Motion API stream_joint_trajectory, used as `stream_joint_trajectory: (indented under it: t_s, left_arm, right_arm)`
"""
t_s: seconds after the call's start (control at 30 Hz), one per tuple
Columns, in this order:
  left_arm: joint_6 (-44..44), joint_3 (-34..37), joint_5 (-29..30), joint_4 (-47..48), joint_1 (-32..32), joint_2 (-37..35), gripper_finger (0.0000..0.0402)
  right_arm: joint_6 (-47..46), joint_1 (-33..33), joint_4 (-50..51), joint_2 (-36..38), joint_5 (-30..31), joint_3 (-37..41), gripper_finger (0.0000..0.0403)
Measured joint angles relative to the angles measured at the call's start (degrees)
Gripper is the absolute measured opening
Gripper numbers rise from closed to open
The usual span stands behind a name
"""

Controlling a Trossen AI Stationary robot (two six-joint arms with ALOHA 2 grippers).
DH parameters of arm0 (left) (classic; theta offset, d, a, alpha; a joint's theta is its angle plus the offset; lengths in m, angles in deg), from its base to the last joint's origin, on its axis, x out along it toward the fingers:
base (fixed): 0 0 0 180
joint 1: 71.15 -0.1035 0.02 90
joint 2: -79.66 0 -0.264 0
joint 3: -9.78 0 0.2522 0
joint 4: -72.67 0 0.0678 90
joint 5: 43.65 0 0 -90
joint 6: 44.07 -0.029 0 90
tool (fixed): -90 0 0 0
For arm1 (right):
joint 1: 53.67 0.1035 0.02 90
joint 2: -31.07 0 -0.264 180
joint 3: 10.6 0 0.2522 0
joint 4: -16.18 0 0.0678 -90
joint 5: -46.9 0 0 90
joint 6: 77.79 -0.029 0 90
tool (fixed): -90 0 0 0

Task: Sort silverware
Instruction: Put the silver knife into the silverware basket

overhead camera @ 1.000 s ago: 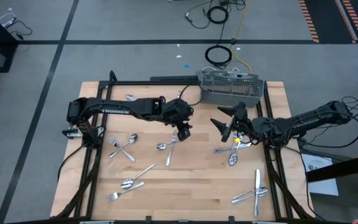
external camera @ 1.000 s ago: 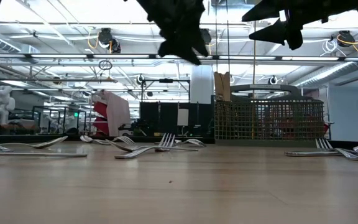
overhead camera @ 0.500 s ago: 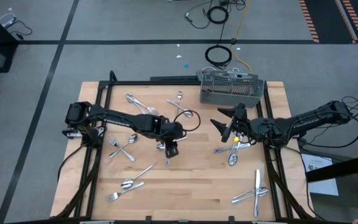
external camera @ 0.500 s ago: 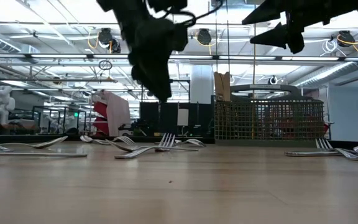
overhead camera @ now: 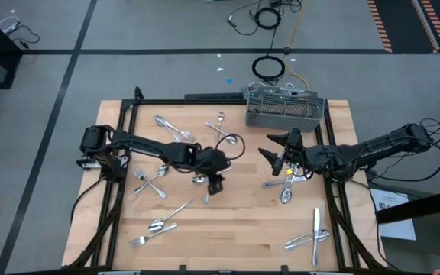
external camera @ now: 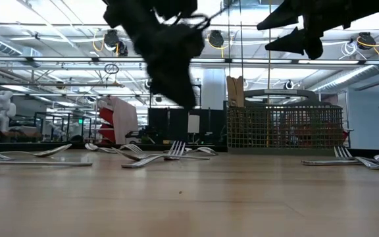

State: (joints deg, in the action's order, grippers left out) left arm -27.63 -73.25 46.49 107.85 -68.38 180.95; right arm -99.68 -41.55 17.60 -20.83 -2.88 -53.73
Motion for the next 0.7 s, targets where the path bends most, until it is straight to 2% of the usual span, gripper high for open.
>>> stream_joint_trajectory:
  t_s: [0.13, 0.3, 0.53, 0.7]
  left_arm:
    - [-9.71, -0.20, -0.23, -11.92, -0.82, 1.73, 0.0187]
    - [-11.68, -1.46, -4.04, -20.13, -4.32, 7.69, 0.0187]
    - [-16.66, -11.52, -4.63, -26.55, -3.31, 18.12, 0.0187]
    - [-16.92, -18.99, -4.61, -30.40, -2.23, 26.34, 0.0187]
  right_arm:
    - [0.02, 0.00, 0.45, 0.00, 0.06, 0.00, 0.0313]
    - [-1.28, 0.85, 1.01, 0.30, -0.07, 0.02, 0.0313]
    - [-5.16, 4.28, 2.88, 2.58, -1.98, 0.00, 0.0313]
    - [-11.57, 6.73, 6.95, 4.52, -3.15, 0.00, 0.0313]
